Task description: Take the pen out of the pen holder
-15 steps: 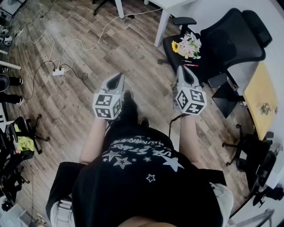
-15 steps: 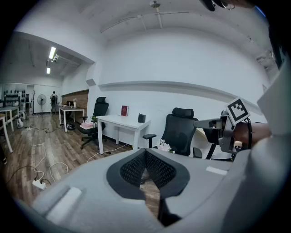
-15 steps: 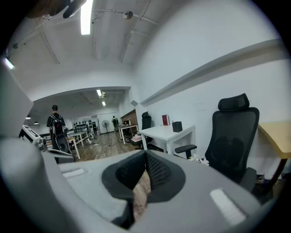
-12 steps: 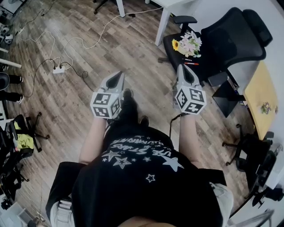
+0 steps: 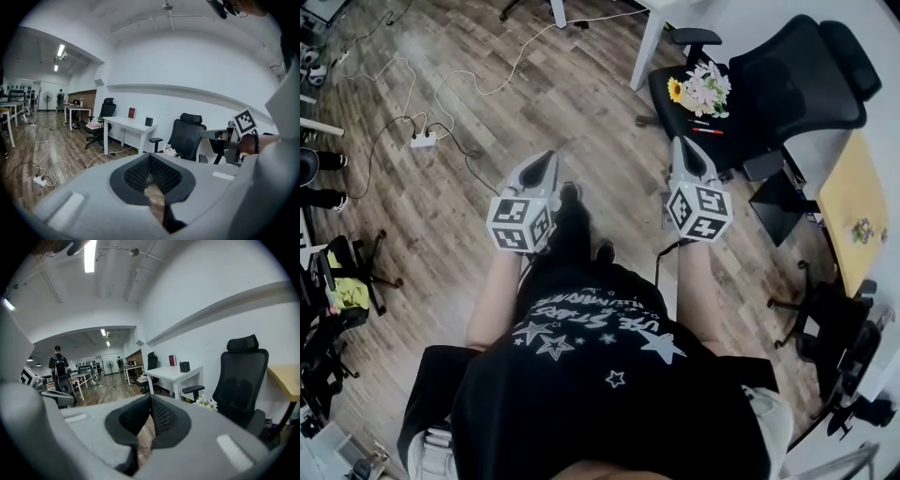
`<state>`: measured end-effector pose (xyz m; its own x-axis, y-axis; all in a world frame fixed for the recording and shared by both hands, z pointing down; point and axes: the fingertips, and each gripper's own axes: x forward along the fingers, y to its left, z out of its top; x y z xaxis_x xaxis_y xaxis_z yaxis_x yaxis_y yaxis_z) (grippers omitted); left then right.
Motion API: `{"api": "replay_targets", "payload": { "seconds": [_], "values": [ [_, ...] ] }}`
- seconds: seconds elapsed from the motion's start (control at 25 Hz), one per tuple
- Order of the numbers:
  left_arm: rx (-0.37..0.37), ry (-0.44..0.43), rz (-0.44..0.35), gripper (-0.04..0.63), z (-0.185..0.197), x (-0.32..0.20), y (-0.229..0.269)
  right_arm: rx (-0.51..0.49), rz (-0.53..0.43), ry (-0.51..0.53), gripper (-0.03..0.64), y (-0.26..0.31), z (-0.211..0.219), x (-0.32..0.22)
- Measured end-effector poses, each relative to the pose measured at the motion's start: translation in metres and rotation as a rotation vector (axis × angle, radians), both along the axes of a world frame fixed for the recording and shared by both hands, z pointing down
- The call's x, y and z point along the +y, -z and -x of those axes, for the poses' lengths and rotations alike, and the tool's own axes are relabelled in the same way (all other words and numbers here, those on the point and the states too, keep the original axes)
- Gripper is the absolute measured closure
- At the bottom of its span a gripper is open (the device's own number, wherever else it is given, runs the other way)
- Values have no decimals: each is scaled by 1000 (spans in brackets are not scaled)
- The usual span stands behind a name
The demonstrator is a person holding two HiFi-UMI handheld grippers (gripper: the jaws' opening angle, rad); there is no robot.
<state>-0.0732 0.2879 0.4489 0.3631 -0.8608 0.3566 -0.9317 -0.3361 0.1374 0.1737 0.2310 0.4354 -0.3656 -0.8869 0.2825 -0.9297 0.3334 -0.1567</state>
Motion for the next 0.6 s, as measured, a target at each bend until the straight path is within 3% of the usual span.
{"api": "replay_targets", "payload": {
  "seconds": [0.36, 0.6],
  "values": [
    [16, 17, -10, 584, 42, -76, 2, -3, -29, 9, 612, 11, 39, -85],
    [29, -11, -49, 584, 79, -177, 12, -12, -34, 60, 417, 21, 90, -175]
  ]
}}
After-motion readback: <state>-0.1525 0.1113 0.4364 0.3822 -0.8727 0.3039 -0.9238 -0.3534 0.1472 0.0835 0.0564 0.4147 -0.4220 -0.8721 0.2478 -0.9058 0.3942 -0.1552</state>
